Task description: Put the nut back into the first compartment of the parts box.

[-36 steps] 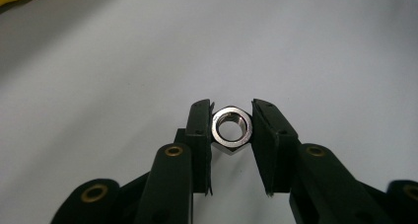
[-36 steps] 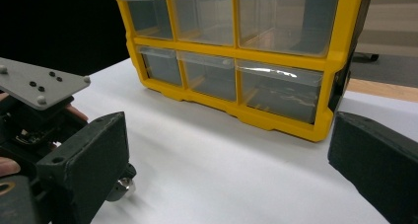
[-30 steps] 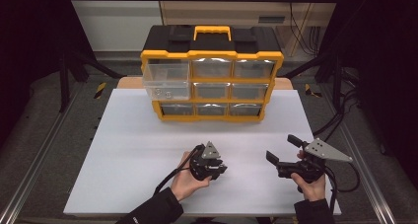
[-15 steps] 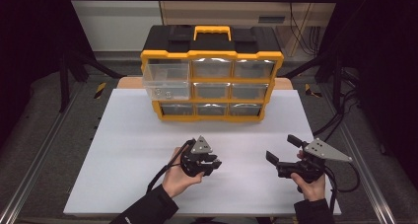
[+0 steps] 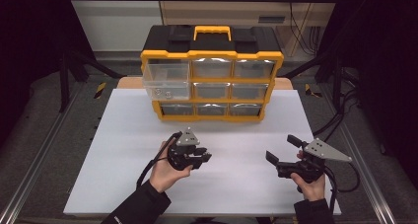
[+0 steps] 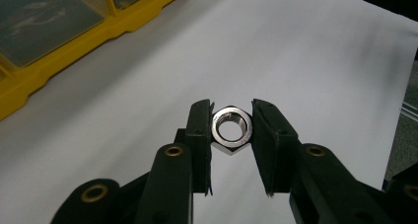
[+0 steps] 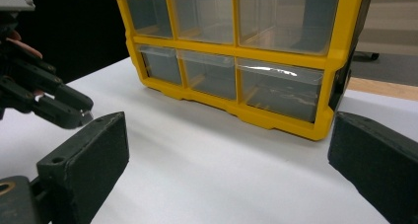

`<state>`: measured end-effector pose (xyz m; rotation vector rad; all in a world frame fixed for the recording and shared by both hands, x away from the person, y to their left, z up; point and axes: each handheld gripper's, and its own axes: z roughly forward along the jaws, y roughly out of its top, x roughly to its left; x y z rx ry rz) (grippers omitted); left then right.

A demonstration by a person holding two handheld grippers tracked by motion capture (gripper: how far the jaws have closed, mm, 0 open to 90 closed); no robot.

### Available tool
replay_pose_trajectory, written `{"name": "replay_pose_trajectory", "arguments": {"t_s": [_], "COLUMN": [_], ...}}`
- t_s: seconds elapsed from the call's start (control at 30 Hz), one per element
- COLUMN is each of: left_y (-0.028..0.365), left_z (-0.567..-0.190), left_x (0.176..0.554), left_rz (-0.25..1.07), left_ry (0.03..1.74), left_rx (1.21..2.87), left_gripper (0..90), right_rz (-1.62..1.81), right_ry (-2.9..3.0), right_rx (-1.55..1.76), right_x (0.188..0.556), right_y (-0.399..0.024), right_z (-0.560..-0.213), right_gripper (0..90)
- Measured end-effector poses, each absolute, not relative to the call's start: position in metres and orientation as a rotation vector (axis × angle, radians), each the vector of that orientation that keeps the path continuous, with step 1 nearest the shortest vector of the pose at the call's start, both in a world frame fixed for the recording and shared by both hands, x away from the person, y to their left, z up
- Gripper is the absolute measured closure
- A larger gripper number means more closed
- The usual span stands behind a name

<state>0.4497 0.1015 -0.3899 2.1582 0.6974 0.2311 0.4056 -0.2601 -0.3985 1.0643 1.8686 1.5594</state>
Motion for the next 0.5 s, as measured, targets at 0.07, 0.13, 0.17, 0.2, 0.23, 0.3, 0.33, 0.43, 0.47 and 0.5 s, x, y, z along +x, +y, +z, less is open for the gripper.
{"name": "replay_pose_trajectory", "arguments": {"t_s": [0.07,0.13,0.17,0.2,0.23,0.3,0.33,0.43,0.47,0.5], "left_y": [0.106,0.110,0.112,0.114,0.116,0.120,0.122,0.128,0.130,0.131], "left_z": [-0.386,-0.382,-0.380,-0.378,-0.376,-0.373,-0.371,-0.365,-0.363,-0.361], "left_x": [0.450,0.450,0.450,0.450,0.449,0.449,0.450,0.449,0.450,0.450], "left_rz": [0.235,0.242,0.244,0.245,0.248,0.260,0.263,0.276,0.282,0.287], "left_ry": [0.706,0.711,0.713,0.713,0.713,0.716,0.718,0.722,0.718,0.719], "left_rx": [2.148,2.140,2.133,2.130,2.123,2.111,2.107,2.089,2.087,2.078], "left_gripper": [69.2,69.2,69.2,69.2,69.2,69.2,69.2,69.2,69.2,69.2], "right_rz": [1.560,1.561,1.560,1.561,1.559,1.559,1.561,1.564,1.559,1.559], "right_ry": [1.869,1.869,1.870,1.869,1.871,1.870,1.869,1.867,1.865,1.864], "right_rx": [1.065,1.065,1.065,1.065,1.065,1.066,1.065,1.065,1.064,1.064], "right_x": [0.406,0.406,0.406,0.406,0.406,0.406,0.406,0.406,0.406,0.406], "right_y": [-0.260,-0.260,-0.260,-0.260,-0.260,-0.260,-0.260,-0.260,-0.260,-0.261], "right_z": [-0.399,-0.399,-0.399,-0.399,-0.399,-0.399,-0.399,-0.398,-0.398,-0.398], "right_gripper": [2.6,2.6,2.6,2.6,2.6,2.6,2.6,2.6,2.6,2.6]}}
